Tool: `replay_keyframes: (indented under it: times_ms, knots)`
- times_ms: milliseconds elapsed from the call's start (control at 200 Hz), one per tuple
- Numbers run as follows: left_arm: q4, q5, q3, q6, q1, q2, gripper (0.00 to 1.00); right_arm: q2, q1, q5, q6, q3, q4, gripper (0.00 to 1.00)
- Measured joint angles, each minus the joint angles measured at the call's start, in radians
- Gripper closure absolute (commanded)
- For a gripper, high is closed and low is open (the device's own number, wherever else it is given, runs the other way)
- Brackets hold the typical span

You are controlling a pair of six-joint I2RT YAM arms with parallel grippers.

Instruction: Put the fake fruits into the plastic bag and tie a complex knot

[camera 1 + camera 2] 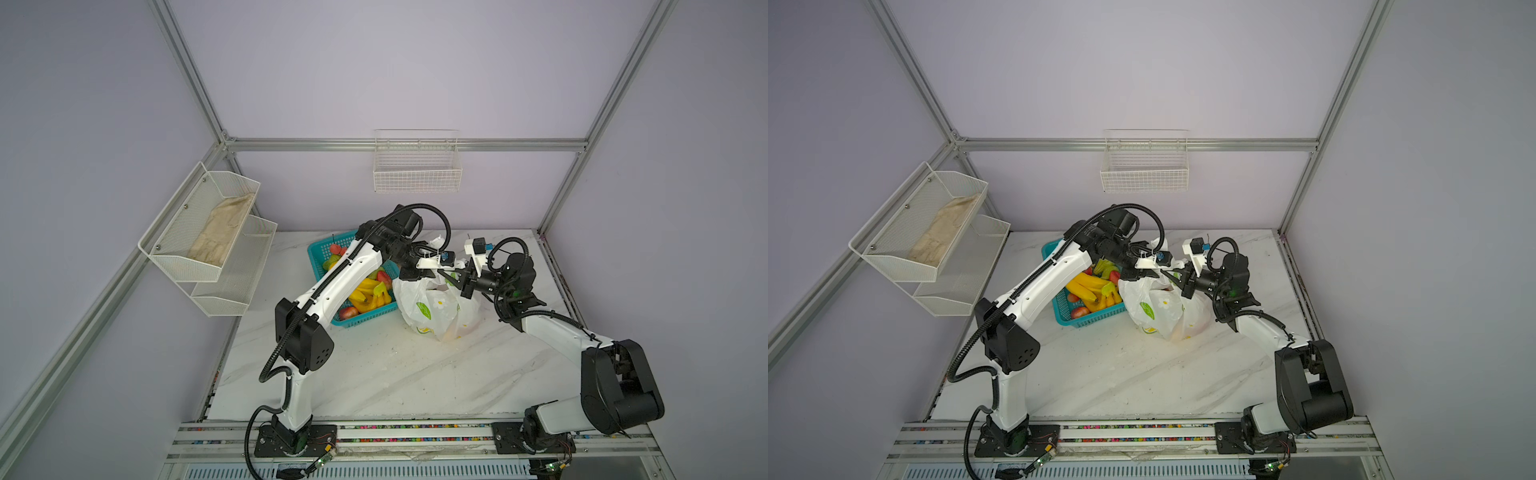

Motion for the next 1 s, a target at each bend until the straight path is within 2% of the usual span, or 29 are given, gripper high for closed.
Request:
replay_keyframes:
  times_ms: [150, 340, 470, 605, 660, 755, 995]
  knots:
    - [0.033, -0.002, -0.052, -0.036, 0.007, -0.037, 0.59, -0.006, 0.0, 0.01, 0.004, -0.017, -0.001, 0.97]
    - [0.109, 0.018, -0.169, -0.083, 0.016, -0.116, 0.6, -0.029, 0.0, 0.013, 0.024, -0.025, 0.002, 0.97]
    - [0.166, 0.037, -0.188, -0.12, 0.017, -0.12, 0.67, -0.033, 0.0, 0.014, 0.034, -0.026, 0.008, 0.97]
    - [0.192, 0.05, -0.191, -0.151, 0.017, -0.12, 0.9, -0.033, 0.0, 0.023, 0.042, -0.026, 0.008, 0.9]
    - [0.2, 0.047, -0.194, -0.157, 0.017, -0.12, 0.96, -0.033, 0.0, 0.032, 0.045, -0.026, 0.008, 0.87]
    - [0.212, 0.041, -0.21, -0.155, 0.017, -0.12, 1.0, -0.034, 0.0, 0.042, 0.044, -0.026, 0.008, 0.82]
    - [0.211, 0.023, -0.225, -0.15, 0.017, -0.12, 1.0, -0.034, -0.005, 0.064, 0.043, -0.026, 0.008, 0.79]
